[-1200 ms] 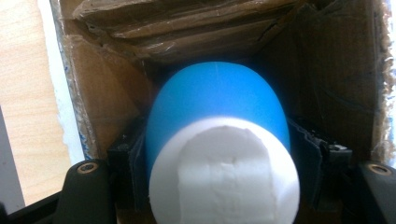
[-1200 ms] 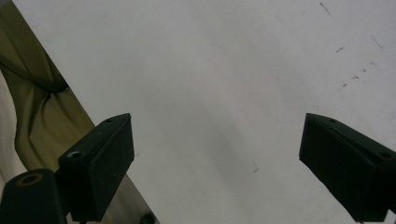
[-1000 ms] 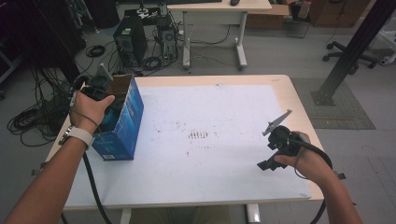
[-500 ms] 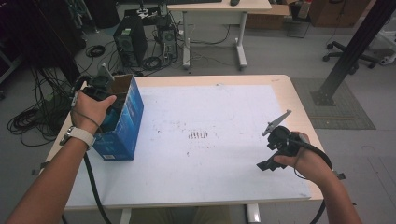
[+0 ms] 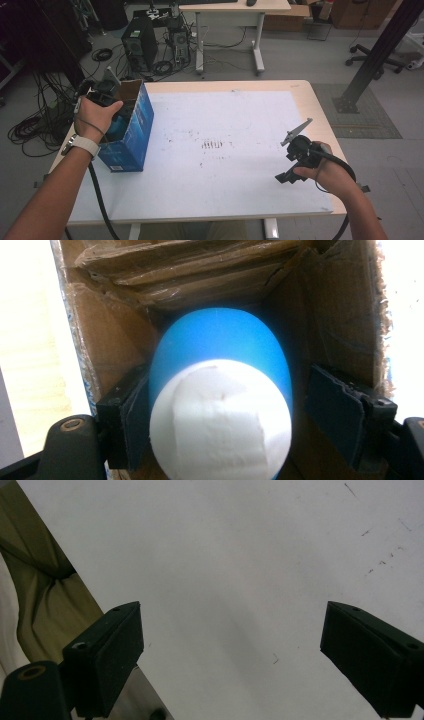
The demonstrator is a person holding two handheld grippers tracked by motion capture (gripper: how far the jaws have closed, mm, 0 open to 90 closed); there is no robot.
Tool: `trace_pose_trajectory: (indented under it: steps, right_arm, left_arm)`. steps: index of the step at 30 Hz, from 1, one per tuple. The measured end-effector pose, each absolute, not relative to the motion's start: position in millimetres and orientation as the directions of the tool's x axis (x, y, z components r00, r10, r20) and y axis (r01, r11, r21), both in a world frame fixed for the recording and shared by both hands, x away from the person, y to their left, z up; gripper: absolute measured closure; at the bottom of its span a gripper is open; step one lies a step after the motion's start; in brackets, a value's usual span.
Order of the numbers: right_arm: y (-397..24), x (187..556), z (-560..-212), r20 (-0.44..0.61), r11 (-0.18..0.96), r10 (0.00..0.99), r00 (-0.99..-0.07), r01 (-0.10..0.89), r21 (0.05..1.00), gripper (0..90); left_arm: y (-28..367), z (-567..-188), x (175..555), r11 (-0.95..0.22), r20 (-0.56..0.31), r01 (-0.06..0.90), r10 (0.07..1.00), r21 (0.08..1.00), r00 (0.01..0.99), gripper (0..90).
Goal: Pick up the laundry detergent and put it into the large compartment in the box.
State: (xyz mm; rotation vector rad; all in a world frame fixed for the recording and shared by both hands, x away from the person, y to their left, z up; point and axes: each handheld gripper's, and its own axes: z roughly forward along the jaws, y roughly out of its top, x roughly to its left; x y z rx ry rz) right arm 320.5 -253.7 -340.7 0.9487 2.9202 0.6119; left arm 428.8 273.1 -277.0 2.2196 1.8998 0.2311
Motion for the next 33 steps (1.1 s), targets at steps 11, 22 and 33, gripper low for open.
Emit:
trace_pose_trajectory:
  steps: [11,22,33]
  right_arm:
    - [-254.1,319.0,-338.9,0.105,0.741,0.566,-0.818,0.561,0.37,10.5]
    - [-251.5,318.7,-338.1,0.105,0.741,0.564,-0.819,0.559,0.371,10.4]
    - [-252.2,318.2,-336.0,0.101,0.742,0.564,-0.819,0.557,0.372,10.5]
  left_arm:
    - [275.6,-273.3,426.9,-0.157,-0.049,0.951,0.983,0.266,0.176,22.9]
    - [277.0,-261.8,424.3,-0.168,-0.046,0.945,0.981,0.28,0.188,17.2]
    - [277.8,-249.0,422.5,-0.167,-0.076,0.94,0.977,0.296,0.198,13.0]
